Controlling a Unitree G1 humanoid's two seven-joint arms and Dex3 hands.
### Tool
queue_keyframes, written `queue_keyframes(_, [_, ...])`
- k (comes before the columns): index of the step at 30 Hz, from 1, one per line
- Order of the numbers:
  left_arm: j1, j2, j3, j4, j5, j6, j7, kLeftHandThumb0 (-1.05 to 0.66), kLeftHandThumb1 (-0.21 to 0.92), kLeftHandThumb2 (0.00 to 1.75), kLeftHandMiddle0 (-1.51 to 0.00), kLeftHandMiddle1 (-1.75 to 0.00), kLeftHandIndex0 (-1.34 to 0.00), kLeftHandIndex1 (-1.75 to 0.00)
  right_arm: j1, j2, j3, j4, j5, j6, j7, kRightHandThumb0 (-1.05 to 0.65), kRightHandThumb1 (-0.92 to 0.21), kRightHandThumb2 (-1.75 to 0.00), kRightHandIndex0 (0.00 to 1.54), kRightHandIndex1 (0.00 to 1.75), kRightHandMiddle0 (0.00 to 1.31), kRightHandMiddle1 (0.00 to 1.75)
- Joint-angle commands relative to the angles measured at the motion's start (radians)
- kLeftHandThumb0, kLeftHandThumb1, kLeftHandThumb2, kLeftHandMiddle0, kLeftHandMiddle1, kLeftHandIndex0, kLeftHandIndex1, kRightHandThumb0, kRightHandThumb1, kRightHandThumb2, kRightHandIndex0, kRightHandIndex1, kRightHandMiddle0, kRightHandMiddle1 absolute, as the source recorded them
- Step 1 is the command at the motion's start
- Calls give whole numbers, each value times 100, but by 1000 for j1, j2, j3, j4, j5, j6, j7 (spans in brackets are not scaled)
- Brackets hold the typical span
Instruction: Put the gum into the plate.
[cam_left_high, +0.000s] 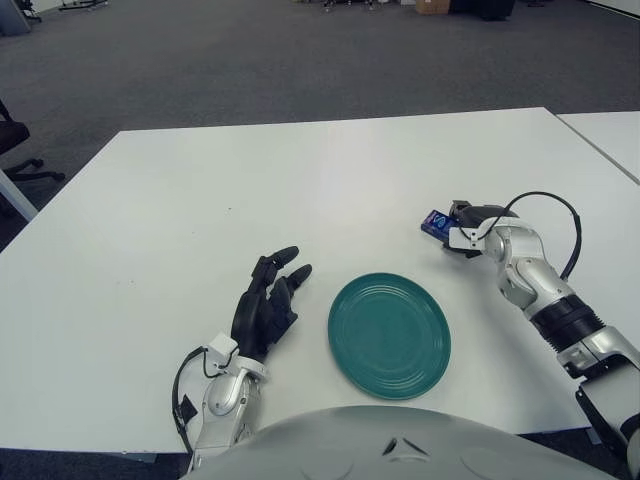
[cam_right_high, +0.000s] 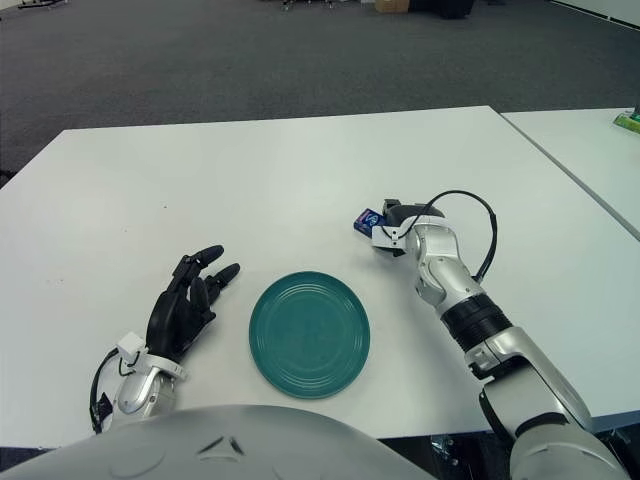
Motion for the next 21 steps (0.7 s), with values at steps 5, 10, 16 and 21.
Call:
queue_keyframes(5, [11,3,-1,2,16,17,7,-83,92,89,-46,-46,-17,-95,70,11,23,32,1,23,46,-90,-92,-44,1,163,0,109])
queue_keyframes(10, [16,-2,-4,-2,20,17,10,-83,92,89,-47,-46,-18,-95,74,5,25,35,-3,25,56,-90,-92,-43,0,172,0,114])
queue_keyframes(16, [20,-5,-4,-3,15,20,7,-83,92,88,-46,-44,-18,-96,77,2,24,60,-1,19,47,-91,-92,-45,0,174,0,114])
queue_keyframes(21, [24,-7,-6,-3,16,19,6,-83,92,89,-46,-43,-19,-96,78,0,24,67,-4,25,52,-92,-92,-47,0,169,0,112])
